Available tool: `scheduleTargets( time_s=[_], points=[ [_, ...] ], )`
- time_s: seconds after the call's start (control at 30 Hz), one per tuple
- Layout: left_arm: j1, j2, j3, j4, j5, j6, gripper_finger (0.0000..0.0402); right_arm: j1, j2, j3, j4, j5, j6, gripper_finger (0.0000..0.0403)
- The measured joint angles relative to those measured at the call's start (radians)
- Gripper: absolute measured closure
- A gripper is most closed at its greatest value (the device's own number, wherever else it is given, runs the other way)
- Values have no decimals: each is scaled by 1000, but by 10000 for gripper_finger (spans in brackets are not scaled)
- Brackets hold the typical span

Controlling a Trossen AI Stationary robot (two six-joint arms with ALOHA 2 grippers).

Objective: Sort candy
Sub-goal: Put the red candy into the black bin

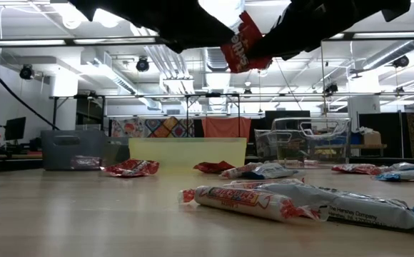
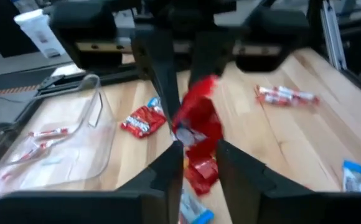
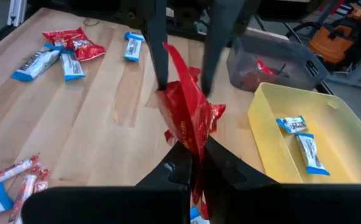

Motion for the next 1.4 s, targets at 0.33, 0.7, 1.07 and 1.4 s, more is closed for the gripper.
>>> scheduleTargets(
  time_s=[0.33, 0.7, 1.07, 1.4],
  points=[
    [-2, -97, 0, -179, 0, 15, 399, 0, 0, 0, -1, 2, 1, 391],
    [1, -89, -8, -71, 68, -44, 312, 0, 0, 0, 3, 0, 9, 391],
    [22, 3, -9, 47, 33, -13, 206, 0, 0, 0, 5, -1, 26, 391],
    [20, 0, -9, 51, 34, 32, 321, 0, 0, 0, 4, -1, 25, 391]
  ],
)
